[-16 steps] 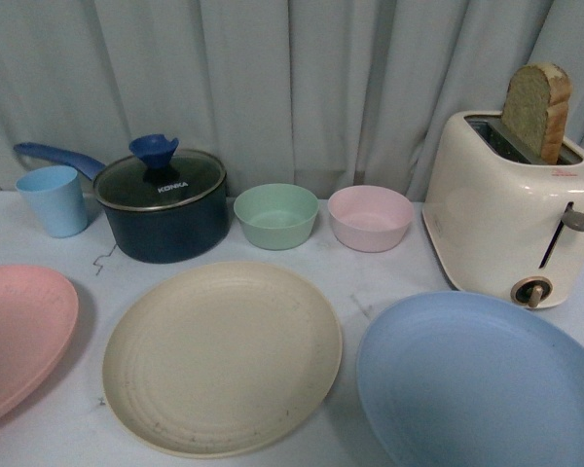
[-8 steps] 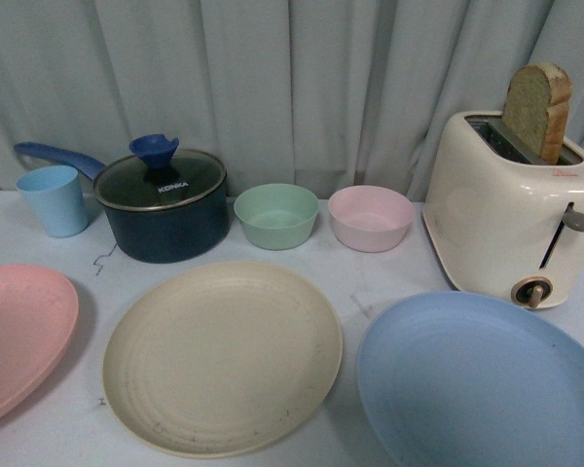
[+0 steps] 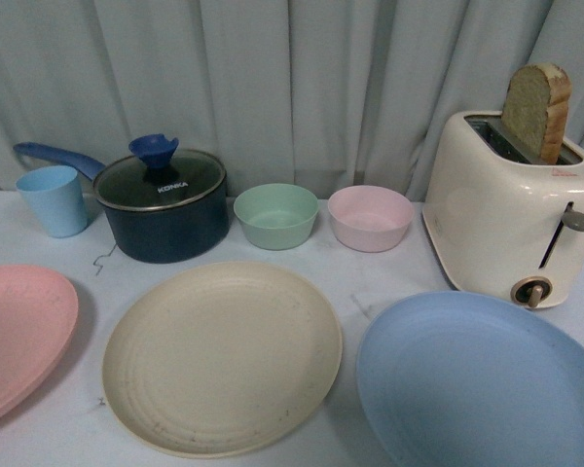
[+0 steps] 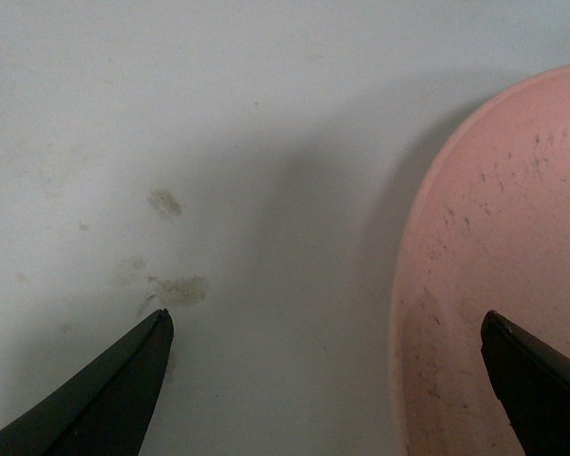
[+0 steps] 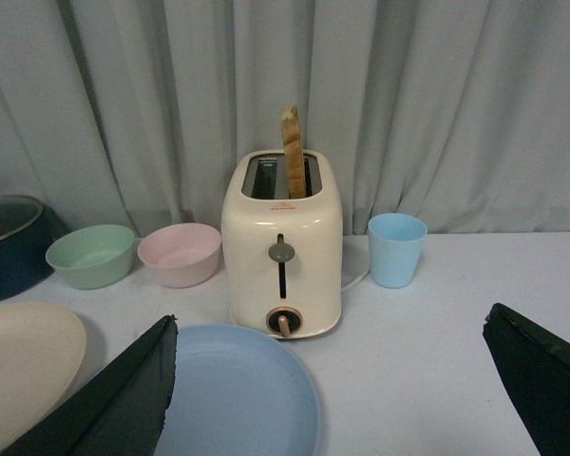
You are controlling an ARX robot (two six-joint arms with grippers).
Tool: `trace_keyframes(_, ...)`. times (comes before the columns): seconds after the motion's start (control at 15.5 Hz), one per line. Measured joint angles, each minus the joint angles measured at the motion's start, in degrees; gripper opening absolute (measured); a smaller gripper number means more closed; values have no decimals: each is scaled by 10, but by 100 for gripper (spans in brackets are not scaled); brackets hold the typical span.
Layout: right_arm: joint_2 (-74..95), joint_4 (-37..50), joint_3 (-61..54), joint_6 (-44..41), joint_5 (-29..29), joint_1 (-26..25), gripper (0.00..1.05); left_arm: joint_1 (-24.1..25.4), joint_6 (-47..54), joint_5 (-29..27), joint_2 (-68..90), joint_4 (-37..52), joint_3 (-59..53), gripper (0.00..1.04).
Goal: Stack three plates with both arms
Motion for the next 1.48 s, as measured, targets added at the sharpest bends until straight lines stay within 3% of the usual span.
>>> trace_keyframes(0.13, 0, 0, 0, 0, 0, 0, 98, -10, -7, 0, 7, 18, -1, 98)
trace_keyframes(0.58, 0, 0, 0, 0, 0, 0, 98, -22, -15, 2, 27, 50, -2, 22)
trace_keyframes(0.71, 0, 0, 0, 0, 0, 0, 98, -13, -38, 18, 25, 52, -2, 7)
trace_keyframes(1.03, 0, 0, 0, 0, 0, 0, 98, -4, -48, 12, -23, 28, -26, 4)
trace_keyframes(1.35, 0, 0, 0, 0, 0, 0, 98, 26, -40, 22, -194, 1, -74, 3)
trace_keyframes(1.48, 0, 0, 0, 0, 0, 0, 98, -51, -106, 23, -244, 32, -98, 3)
